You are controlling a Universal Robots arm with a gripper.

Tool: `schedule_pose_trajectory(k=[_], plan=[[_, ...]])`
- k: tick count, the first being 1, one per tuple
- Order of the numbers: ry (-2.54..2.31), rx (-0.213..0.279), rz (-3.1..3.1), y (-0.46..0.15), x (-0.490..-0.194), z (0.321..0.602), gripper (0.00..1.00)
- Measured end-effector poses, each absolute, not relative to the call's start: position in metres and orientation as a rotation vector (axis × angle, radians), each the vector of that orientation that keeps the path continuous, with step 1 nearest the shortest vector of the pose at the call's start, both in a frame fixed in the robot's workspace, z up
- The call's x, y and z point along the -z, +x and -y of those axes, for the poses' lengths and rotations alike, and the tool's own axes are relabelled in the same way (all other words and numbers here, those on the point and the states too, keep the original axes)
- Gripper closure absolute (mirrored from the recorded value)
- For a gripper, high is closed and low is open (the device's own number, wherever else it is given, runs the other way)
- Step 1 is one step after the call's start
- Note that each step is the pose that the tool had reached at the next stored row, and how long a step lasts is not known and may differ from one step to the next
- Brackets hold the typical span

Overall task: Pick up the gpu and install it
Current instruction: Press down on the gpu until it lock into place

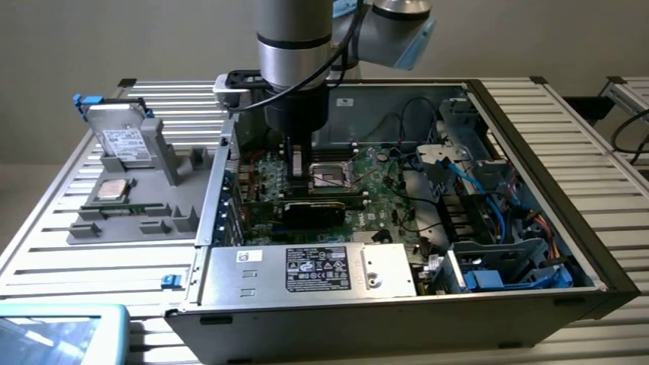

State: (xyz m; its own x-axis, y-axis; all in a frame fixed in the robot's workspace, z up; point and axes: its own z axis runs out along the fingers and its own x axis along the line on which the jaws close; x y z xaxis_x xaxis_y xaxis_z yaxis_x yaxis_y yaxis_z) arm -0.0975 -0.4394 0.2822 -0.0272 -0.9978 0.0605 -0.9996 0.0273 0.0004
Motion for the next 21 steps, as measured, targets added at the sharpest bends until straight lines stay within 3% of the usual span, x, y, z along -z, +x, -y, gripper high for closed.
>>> schedule_pose_trajectory(k=[11,21], plan=[[2.158,-0.068,2.217,-0.095,-0.265,0.440,0.88],[2.159,-0.066,2.218,-0.101,-0.286,0.440,0.88]])
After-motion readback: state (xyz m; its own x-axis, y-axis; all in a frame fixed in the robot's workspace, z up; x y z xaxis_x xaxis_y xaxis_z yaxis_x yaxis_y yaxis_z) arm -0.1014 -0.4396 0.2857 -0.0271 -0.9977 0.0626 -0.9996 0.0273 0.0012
